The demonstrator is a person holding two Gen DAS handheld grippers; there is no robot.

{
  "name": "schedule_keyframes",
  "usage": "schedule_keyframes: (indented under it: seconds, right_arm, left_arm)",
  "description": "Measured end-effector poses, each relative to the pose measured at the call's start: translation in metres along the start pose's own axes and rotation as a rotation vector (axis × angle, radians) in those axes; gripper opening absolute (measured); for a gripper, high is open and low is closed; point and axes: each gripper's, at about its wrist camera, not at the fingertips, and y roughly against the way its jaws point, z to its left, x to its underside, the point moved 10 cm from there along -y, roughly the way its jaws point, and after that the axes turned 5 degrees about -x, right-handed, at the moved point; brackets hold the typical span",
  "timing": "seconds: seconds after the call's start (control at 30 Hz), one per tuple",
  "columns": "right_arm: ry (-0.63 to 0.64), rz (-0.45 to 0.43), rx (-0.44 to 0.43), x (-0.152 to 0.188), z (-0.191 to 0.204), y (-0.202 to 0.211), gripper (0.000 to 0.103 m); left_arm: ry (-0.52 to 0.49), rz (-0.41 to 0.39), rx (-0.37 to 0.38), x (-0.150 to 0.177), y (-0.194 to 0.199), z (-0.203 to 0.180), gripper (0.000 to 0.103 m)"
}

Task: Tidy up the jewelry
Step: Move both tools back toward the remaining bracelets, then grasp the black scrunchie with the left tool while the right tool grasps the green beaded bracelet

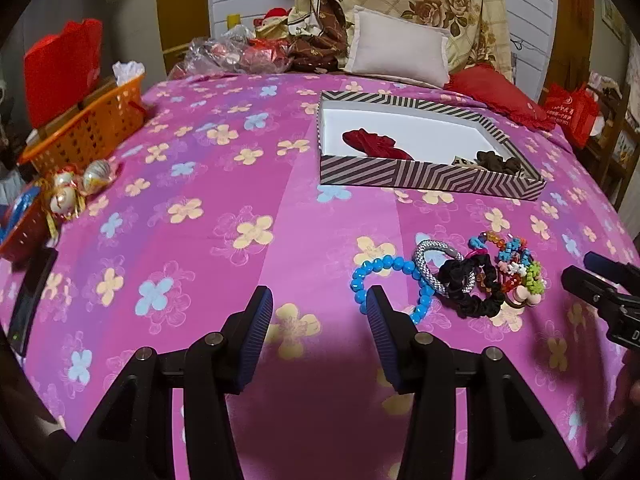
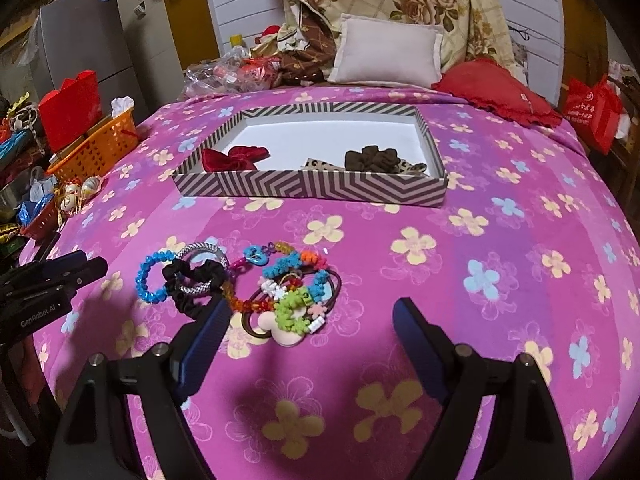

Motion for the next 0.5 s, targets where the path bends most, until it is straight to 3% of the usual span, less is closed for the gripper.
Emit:
schedule_keyframes:
  seconds: [0.2, 0.5]
  right_arm:
    - [-0.023, 0.006, 0.007, 0.000, -0.008, -0.004, 0.085]
    - [-0.016, 0.006, 0.011, 0.001, -0.015, -0.003, 0.084]
  left_arm:
    - [-0.019, 0.015, 0.064, 0.002, 0.003, -0.014, 0.035]
    - [-0.075, 0.042, 0.192, -0.008, 0.000, -0.069, 0.035]
